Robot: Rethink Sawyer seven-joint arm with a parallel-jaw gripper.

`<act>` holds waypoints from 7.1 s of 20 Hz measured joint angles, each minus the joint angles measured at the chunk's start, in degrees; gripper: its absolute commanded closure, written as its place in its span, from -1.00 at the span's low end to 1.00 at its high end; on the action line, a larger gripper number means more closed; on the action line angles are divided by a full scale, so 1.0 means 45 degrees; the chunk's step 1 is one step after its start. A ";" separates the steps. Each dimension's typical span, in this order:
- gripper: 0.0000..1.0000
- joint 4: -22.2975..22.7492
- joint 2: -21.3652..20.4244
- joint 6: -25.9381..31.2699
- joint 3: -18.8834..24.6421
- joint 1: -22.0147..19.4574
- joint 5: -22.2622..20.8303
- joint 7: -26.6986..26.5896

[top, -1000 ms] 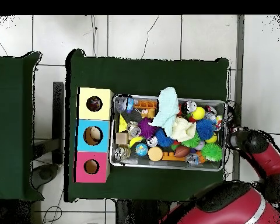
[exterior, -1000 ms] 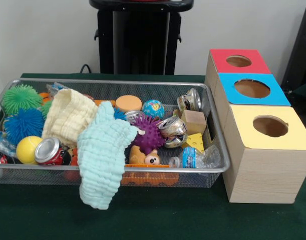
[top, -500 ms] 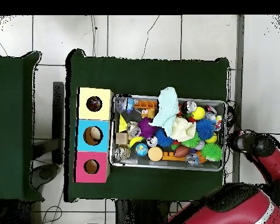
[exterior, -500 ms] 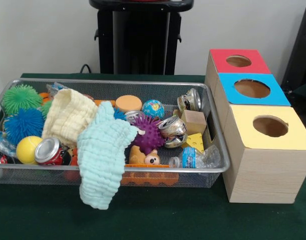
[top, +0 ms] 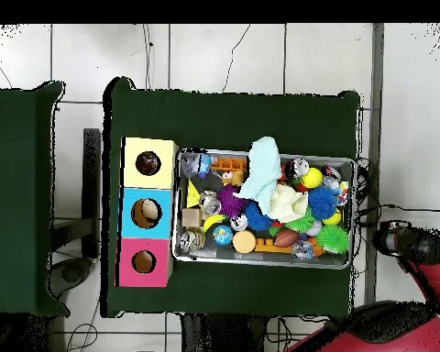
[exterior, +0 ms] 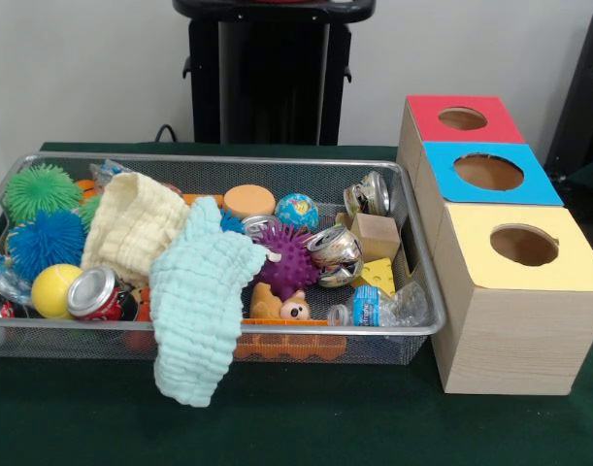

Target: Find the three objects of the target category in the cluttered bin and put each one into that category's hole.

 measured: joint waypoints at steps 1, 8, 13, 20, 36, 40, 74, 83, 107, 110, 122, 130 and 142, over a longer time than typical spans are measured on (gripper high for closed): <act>1.00 0.0050 0.0000 -0.0068 0.0002 -0.0073 0.0000 0.0000; 1.00 0.0679 -0.0048 -0.0903 0.0017 -0.0749 0.0005 0.0000; 1.00 0.1430 -0.0183 -0.1417 0.0018 -0.0857 0.0005 0.0000; 1.00 0.2403 -0.0216 -0.1889 0.0026 -0.0673 0.0011 0.0000; 1.00 0.4067 -0.0441 -0.3901 -0.0110 0.0463 0.0704 0.0005; 1.00 0.4227 -0.0550 -0.4420 -0.0107 0.0622 0.1024 0.0008; 1.00 0.5634 -0.1692 -0.4818 -0.1334 0.4067 0.6378 0.0677; 1.00 0.6102 -0.1936 -0.4926 -0.1385 0.4452 0.6862 0.1098; 1.00 0.4605 -0.4633 0.5401 -0.4335 0.4552 0.3016 0.1101; 1.00 0.4515 -0.5006 0.5364 -0.4339 0.4539 0.2942 0.1101; 1.00 0.4635 -0.5453 0.2804 -0.3412 0.3687 0.2997 0.1101; 1.00 0.4852 -0.5452 0.1145 -0.2925 0.3792 0.3016 0.1101; 1.00 0.4869 -0.5452 0.0885 -0.2697 0.4043 0.3207 0.1101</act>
